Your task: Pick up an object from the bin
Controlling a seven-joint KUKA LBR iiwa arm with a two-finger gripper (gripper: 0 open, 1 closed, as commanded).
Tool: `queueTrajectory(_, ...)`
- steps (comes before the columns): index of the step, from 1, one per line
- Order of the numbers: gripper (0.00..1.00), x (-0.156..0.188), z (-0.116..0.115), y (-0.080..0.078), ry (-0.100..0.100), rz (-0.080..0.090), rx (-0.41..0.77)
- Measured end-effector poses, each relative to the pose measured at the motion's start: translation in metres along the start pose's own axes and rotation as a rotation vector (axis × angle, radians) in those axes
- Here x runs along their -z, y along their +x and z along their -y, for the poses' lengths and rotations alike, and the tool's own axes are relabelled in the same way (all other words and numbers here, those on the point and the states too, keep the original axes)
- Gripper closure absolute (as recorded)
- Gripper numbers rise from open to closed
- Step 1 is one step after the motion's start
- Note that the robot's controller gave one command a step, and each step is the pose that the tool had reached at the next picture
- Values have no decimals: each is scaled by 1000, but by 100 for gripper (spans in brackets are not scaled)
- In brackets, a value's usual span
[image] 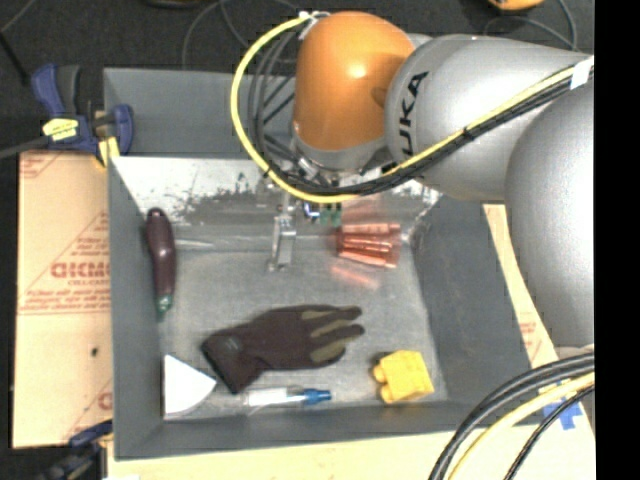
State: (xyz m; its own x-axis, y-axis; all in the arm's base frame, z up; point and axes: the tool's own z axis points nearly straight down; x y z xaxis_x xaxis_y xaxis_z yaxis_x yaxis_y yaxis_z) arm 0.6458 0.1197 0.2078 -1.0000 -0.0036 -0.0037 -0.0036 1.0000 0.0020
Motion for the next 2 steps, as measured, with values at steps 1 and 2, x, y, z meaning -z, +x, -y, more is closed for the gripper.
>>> queueTrajectory(1,0,-28,3,18,1,5,75)
queueTrajectory(2,0,-87,15,42,1,5,166)
